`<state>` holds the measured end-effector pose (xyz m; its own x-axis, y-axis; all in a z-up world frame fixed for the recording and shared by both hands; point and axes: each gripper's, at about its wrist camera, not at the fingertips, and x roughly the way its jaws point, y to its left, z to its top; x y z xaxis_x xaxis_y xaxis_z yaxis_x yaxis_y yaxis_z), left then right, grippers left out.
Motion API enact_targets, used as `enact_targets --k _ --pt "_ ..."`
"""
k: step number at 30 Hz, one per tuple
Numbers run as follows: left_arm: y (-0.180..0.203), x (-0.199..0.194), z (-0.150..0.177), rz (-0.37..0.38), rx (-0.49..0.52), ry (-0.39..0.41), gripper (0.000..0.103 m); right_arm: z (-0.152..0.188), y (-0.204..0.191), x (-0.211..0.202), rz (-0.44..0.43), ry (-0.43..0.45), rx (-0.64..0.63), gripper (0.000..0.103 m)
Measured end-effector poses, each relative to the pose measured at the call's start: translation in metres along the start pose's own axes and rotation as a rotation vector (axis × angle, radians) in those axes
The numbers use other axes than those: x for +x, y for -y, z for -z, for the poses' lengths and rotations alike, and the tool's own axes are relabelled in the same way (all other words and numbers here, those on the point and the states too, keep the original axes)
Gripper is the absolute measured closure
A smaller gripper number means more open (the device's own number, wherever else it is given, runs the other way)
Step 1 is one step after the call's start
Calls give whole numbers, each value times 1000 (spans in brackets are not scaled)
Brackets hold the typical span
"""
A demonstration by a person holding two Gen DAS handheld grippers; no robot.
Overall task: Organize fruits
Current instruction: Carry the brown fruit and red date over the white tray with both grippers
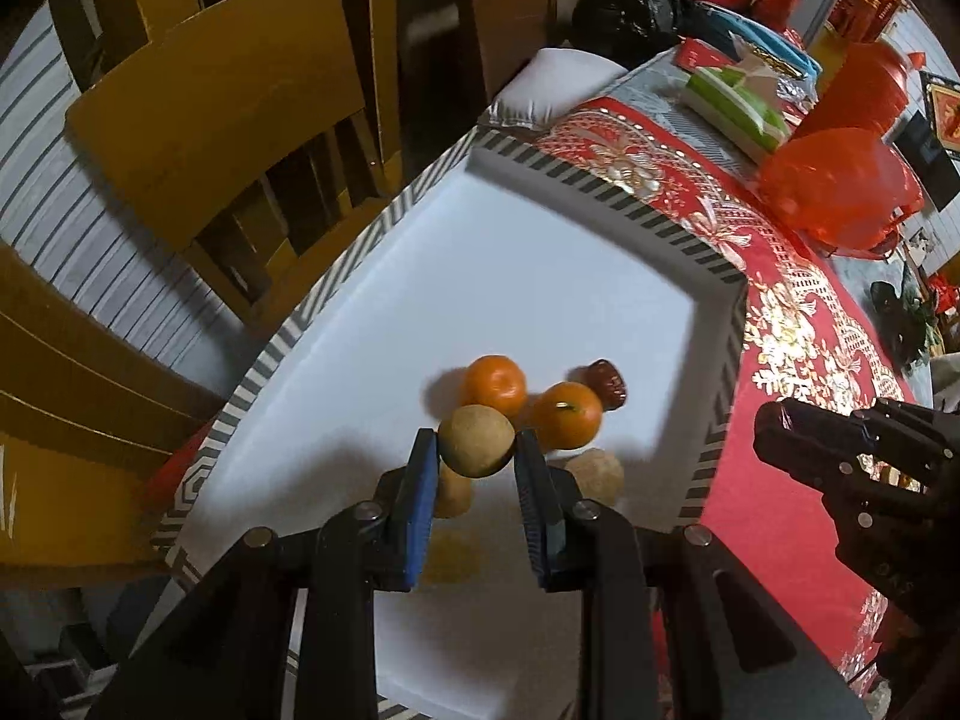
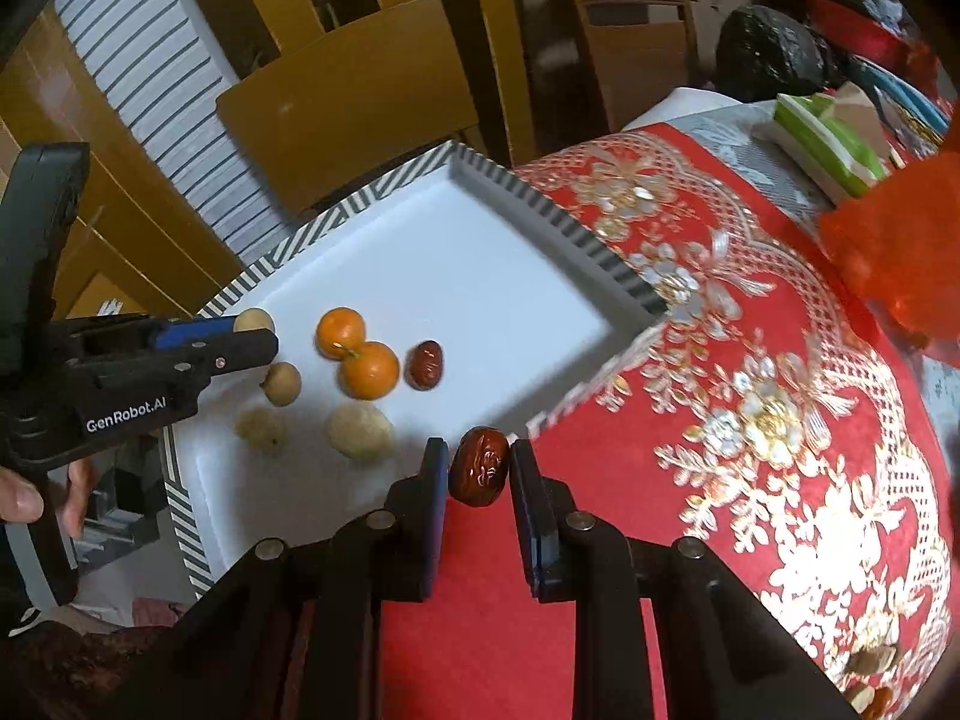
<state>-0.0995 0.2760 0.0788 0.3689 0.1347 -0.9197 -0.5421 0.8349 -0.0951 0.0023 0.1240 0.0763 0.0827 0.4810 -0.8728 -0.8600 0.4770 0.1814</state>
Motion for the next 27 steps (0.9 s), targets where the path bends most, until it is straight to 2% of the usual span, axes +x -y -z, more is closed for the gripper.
enact_targets --k 11,27 --pt "-25 13 -6 -7 -20 -22 78 -24 -19 34 -24 -37 -34 80" --pt "-38 36 -14 6 -21 -71 78 -28 -19 76 -41 -114 -12 80"
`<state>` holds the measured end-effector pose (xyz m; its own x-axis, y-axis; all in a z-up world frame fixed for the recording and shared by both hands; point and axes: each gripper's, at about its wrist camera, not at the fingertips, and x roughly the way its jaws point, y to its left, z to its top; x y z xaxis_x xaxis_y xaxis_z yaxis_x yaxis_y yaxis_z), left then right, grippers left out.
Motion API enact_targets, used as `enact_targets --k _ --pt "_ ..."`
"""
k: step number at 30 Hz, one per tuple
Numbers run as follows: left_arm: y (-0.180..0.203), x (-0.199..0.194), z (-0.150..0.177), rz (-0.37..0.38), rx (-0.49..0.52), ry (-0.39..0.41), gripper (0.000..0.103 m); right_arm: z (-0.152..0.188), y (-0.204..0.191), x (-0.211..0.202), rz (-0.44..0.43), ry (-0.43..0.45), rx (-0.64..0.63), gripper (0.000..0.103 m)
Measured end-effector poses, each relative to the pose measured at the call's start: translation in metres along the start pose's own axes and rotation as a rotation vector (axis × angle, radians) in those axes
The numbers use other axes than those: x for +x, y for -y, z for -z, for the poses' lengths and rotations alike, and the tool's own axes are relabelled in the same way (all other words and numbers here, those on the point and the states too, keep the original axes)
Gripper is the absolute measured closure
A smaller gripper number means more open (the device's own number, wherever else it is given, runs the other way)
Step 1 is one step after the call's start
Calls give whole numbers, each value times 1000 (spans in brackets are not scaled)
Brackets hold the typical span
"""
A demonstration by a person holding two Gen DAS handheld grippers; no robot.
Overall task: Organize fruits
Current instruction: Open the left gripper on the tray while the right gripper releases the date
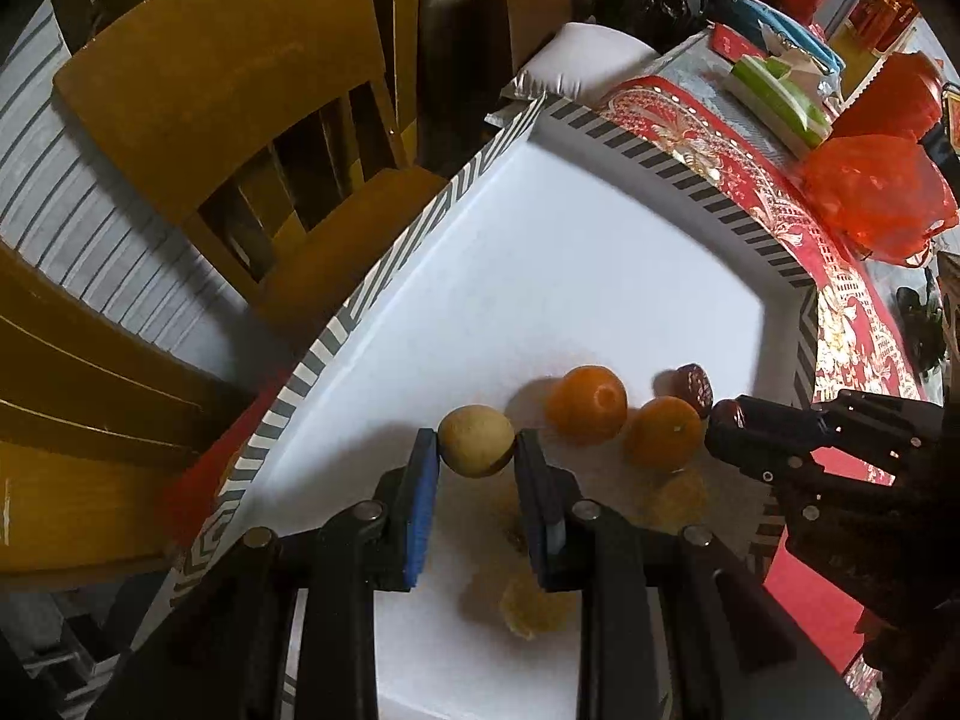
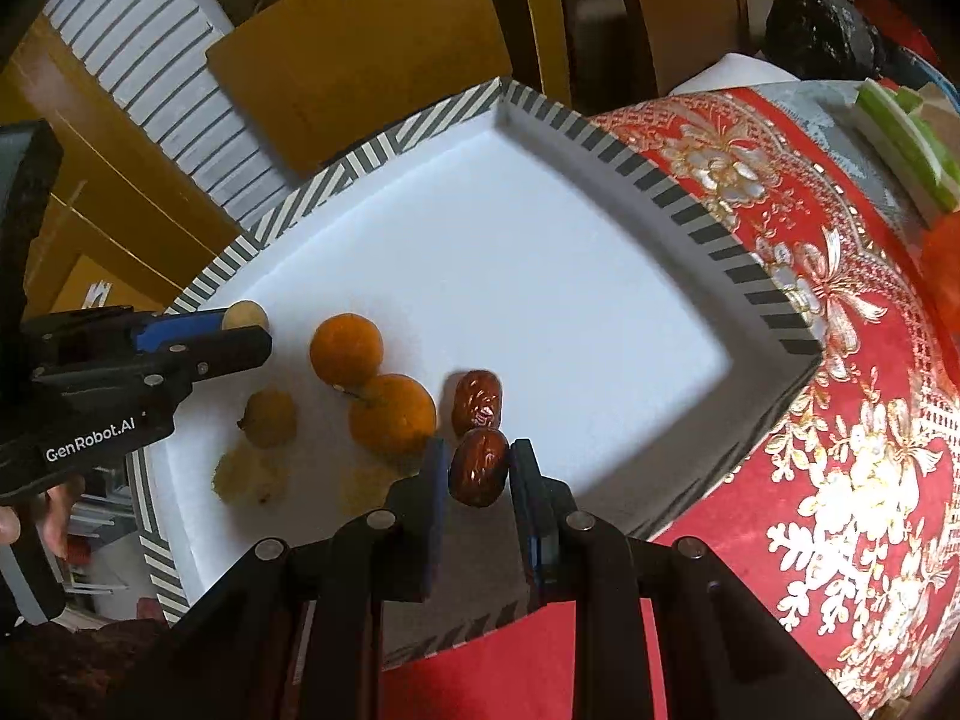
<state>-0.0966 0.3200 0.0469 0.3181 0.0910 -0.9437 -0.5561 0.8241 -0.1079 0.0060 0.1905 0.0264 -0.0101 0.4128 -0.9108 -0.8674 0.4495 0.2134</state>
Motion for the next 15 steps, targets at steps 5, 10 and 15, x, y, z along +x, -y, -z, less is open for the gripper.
enact_targets --k 5,10,15 --pt "2 3 0 1 6 -10 78 1 3 4 -10 -5 15 80" --pt "4 4 -1 -4 6 -14 70 2 6 -4 -26 22 28 79" --pt "7 2 -2 -13 2 8 48 4 9 -12 -32 39 34 72"
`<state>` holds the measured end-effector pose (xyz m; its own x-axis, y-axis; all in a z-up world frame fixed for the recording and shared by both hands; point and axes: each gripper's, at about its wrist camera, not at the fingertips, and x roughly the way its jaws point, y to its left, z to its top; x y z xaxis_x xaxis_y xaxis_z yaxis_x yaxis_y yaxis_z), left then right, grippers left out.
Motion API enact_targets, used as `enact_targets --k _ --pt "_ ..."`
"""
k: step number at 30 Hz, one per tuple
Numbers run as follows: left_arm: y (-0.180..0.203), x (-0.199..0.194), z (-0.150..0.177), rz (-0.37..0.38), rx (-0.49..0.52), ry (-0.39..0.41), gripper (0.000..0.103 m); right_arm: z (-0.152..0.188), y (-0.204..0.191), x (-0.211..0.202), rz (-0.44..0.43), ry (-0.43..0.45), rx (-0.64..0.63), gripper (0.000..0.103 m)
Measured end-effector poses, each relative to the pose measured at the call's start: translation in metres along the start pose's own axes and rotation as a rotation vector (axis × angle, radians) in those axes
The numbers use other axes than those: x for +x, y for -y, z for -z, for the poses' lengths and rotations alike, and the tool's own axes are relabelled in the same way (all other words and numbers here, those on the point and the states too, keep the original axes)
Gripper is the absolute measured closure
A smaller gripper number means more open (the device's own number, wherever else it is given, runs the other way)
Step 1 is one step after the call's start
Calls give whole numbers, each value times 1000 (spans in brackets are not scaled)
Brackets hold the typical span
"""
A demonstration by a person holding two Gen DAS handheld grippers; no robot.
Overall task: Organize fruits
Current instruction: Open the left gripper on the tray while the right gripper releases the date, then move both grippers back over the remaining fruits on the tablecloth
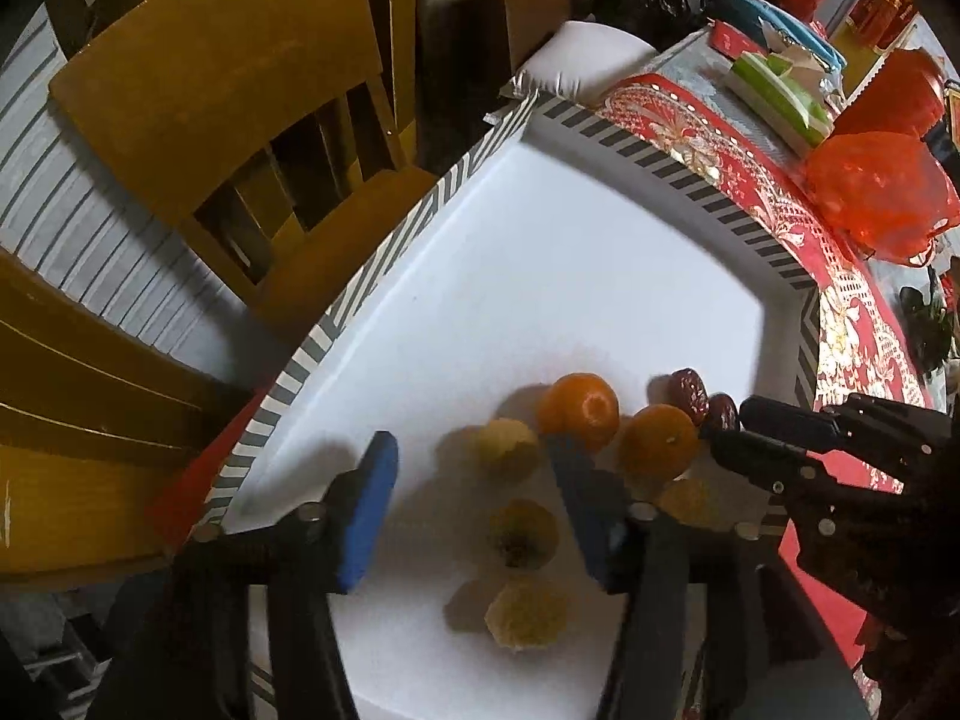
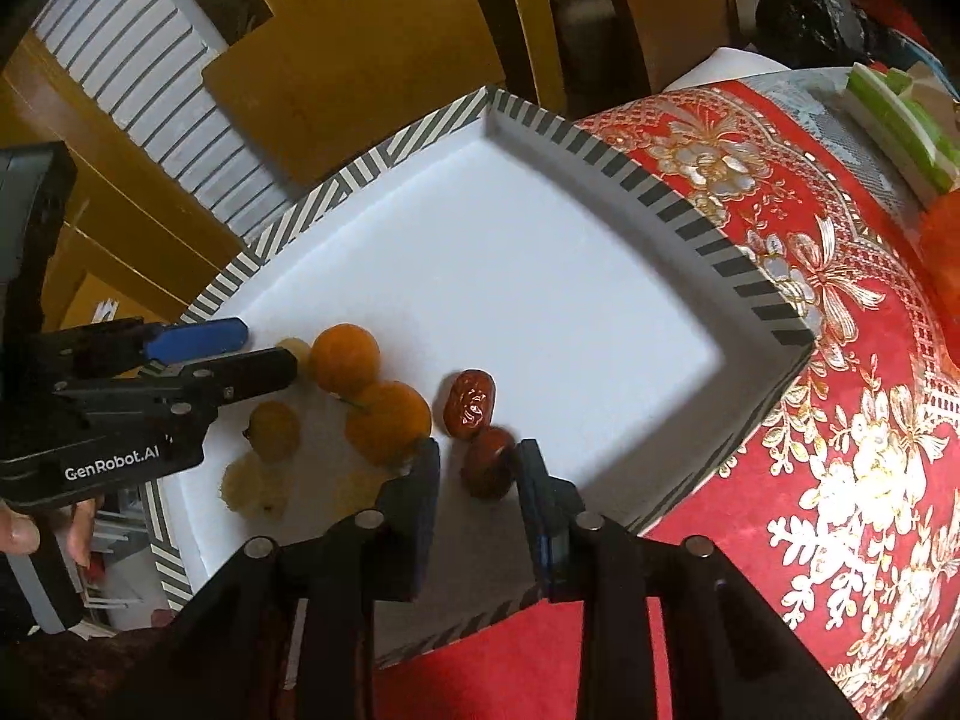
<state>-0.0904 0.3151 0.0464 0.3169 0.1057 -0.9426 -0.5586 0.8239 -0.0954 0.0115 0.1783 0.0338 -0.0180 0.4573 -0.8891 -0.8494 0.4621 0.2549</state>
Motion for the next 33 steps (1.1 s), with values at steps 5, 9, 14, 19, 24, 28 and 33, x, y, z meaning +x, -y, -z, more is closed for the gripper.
enact_targets --k 5,9,14,19,24,28,33 --pt "6 -4 -1 -16 3 10 41 3 -1 -8 -4 15 4 69" --pt "9 -10 -1 -32 2 26 31 5 0 -18 -7 39 15 58" --pt "15 -21 0 -59 11 49 26 9 3 -30 -6 63 25 52" --pt "23 -35 1 -74 20 84 24 17 7 -45 1 95 45 40" --pt "35 -43 2 -64 27 102 23 26 16 -61 12 123 75 34" --pt "49 -48 4 -53 41 112 19 36 24 -71 18 139 108 30" --pt "70 -51 7 -35 80 114 16 53 36 -82 31 147 147 28"
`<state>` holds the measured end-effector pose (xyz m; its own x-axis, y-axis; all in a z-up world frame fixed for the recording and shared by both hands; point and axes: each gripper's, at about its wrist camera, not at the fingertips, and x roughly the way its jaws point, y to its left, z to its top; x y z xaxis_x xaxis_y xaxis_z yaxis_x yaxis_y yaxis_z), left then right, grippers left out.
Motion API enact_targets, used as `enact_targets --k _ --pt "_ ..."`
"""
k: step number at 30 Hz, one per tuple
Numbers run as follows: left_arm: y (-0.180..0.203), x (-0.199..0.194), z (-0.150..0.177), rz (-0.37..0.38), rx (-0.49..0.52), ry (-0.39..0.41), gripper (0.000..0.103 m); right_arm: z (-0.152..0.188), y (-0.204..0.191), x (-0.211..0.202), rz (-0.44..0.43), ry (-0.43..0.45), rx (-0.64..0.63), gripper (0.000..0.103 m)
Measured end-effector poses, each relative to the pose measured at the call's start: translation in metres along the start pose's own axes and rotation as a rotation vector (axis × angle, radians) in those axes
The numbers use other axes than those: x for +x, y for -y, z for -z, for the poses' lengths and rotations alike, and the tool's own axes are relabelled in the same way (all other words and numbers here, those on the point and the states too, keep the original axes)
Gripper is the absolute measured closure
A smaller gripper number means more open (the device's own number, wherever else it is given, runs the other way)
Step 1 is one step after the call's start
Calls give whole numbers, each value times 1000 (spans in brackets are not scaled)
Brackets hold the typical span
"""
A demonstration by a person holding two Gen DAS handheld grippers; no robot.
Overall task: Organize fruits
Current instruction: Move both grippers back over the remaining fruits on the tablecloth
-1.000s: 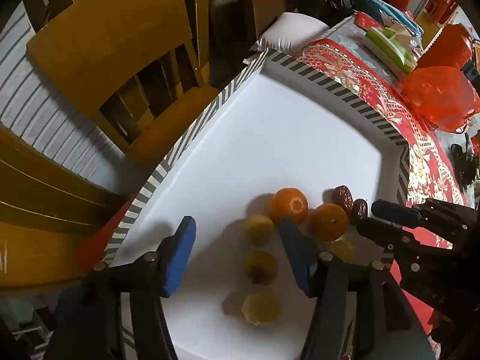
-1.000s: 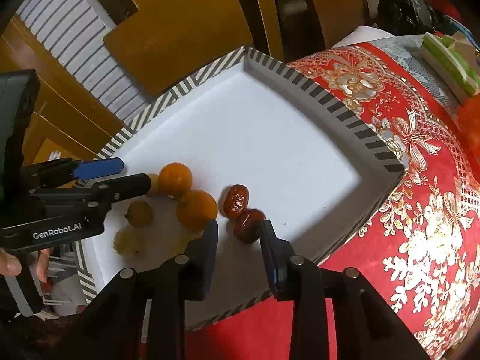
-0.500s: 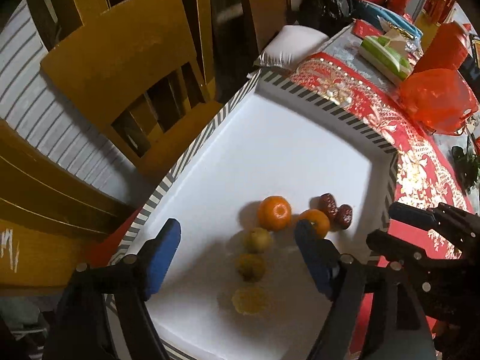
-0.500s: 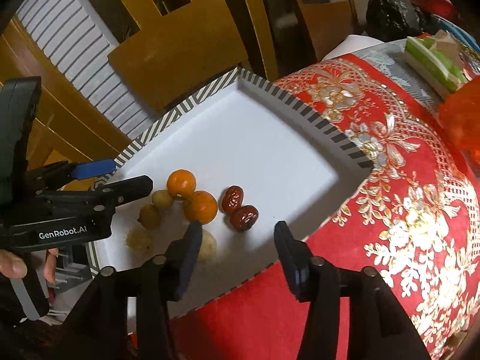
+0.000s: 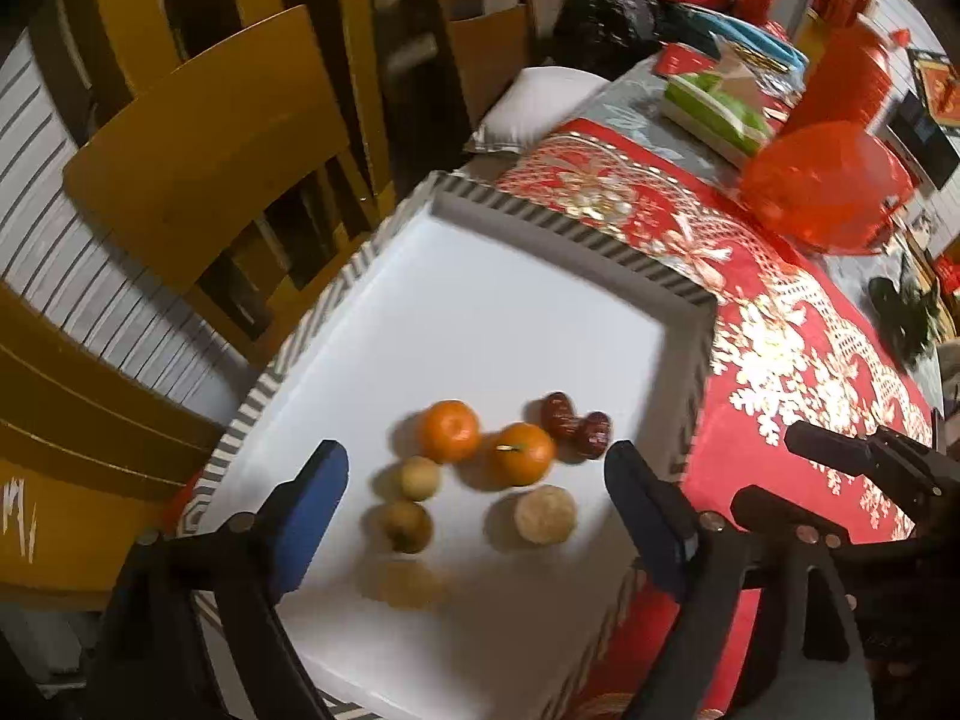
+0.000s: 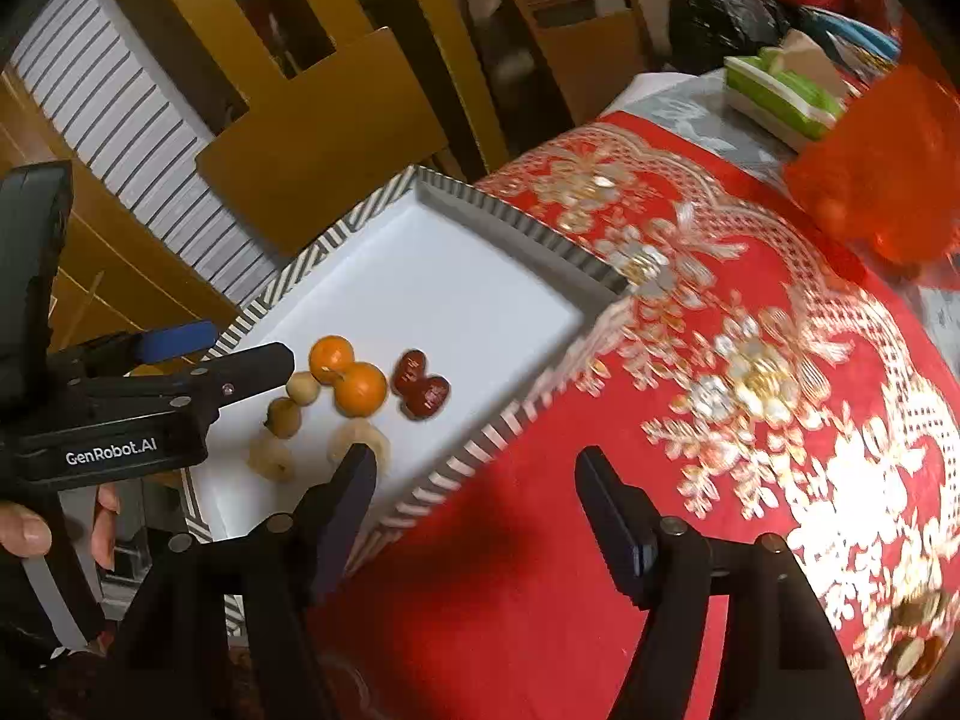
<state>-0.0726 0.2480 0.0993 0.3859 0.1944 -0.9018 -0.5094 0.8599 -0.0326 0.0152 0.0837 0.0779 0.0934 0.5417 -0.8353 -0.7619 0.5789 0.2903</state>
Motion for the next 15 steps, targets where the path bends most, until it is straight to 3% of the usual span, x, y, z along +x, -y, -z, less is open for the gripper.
enact_targets --k 15 --pt "86 1 6 86 147 -25 15 54 57 -40 65 15 138 24"
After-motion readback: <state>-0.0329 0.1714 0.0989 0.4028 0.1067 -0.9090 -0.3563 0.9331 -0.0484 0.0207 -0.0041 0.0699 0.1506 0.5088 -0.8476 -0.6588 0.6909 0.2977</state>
